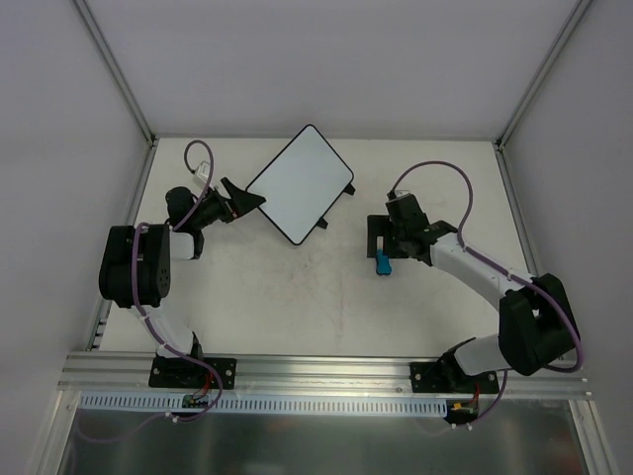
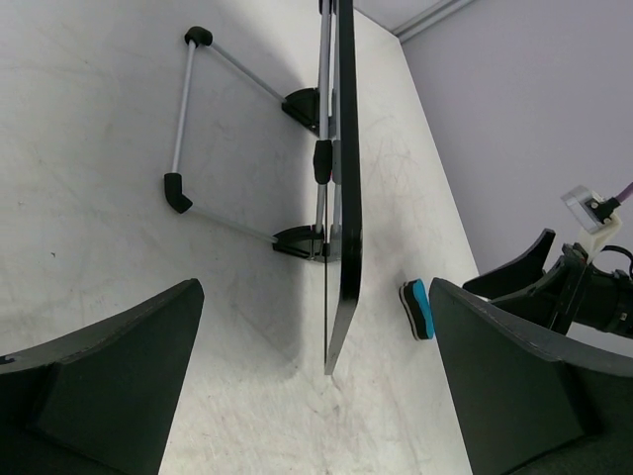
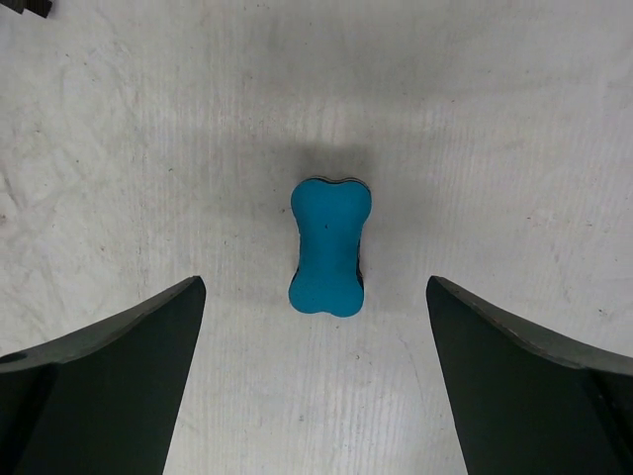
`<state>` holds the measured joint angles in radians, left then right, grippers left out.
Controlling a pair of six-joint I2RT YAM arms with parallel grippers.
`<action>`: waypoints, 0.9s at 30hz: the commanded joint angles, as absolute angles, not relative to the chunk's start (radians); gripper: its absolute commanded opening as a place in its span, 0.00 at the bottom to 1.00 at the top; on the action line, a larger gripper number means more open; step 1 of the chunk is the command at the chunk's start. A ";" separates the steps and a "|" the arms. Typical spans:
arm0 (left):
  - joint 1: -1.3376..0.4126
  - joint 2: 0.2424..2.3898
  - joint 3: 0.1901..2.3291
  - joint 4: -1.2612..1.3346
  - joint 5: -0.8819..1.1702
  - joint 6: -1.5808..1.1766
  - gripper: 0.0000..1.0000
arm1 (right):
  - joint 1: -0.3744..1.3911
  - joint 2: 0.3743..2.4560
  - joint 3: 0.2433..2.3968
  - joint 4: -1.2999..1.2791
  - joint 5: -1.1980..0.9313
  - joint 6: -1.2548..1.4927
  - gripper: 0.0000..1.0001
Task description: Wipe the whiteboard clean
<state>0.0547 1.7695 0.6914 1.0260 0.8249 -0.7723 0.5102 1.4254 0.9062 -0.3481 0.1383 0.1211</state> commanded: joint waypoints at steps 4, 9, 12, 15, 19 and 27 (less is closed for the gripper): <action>0.084 1.723 0.643 1.166 0.808 -0.804 0.99 | 0.469 1.283 0.870 -0.299 0.109 0.092 0.99; 0.110 1.690 0.598 1.184 0.788 -0.816 0.99 | 0.408 1.181 0.813 -0.252 0.080 0.084 0.99; 0.139 1.661 0.560 1.206 0.790 -0.834 0.99 | 0.315 1.138 0.813 -0.255 0.017 0.080 0.99; 0.146 1.651 0.548 1.222 0.793 -0.851 0.99 | 0.255 1.132 0.813 -0.253 -0.047 0.084 0.99; 0.172 1.614 0.502 1.253 0.785 -0.870 0.99 | 0.175 1.118 0.810 -0.252 -0.060 0.092 0.99; 0.181 1.467 0.433 1.178 0.698 -0.831 0.99 | 0.048 1.121 0.798 -0.245 0.043 0.161 0.99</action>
<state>0.1722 1.5478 0.4515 1.1591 0.7441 -0.8673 0.0772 1.1427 0.8055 -0.2722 -0.0036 0.1261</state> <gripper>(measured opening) 0.990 0.988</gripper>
